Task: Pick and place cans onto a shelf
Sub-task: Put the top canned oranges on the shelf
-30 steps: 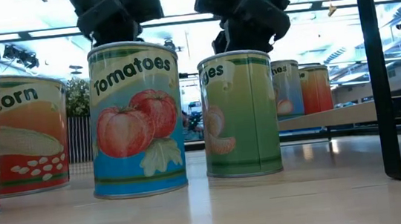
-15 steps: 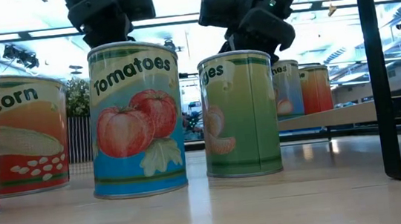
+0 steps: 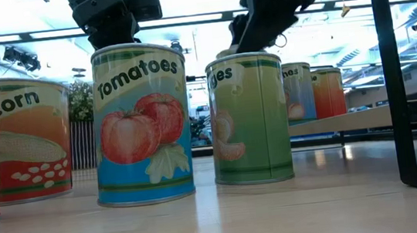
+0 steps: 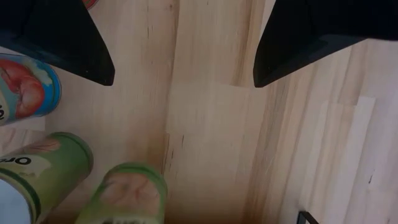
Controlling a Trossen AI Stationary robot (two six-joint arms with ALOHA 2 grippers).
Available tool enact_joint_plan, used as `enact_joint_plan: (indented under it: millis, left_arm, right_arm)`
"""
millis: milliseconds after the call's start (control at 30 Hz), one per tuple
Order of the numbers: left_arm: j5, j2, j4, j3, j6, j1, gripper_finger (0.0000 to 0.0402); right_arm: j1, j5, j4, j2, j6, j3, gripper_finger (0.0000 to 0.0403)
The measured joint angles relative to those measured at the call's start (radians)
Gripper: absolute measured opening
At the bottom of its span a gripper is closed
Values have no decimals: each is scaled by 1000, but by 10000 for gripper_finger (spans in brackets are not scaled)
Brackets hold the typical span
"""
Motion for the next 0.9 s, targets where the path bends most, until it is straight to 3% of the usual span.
enact_joint_plan:
  millis: [400, 567, 900]
  left_arm:
    - [0, 0, -3, 0, -9, -11, 389]
    - [-1, 1, -2, 0, -6, -12, 389]
    - [-26, 1, 1, 0, 4, -11, 389]
  right_arm:
    - [60, 15, -230, -205, 88, 0, 332]
    - [127, 96, -358, -250, 183, -3, 332]
    - [176, 123, -391, -349, 378, -176, 332]
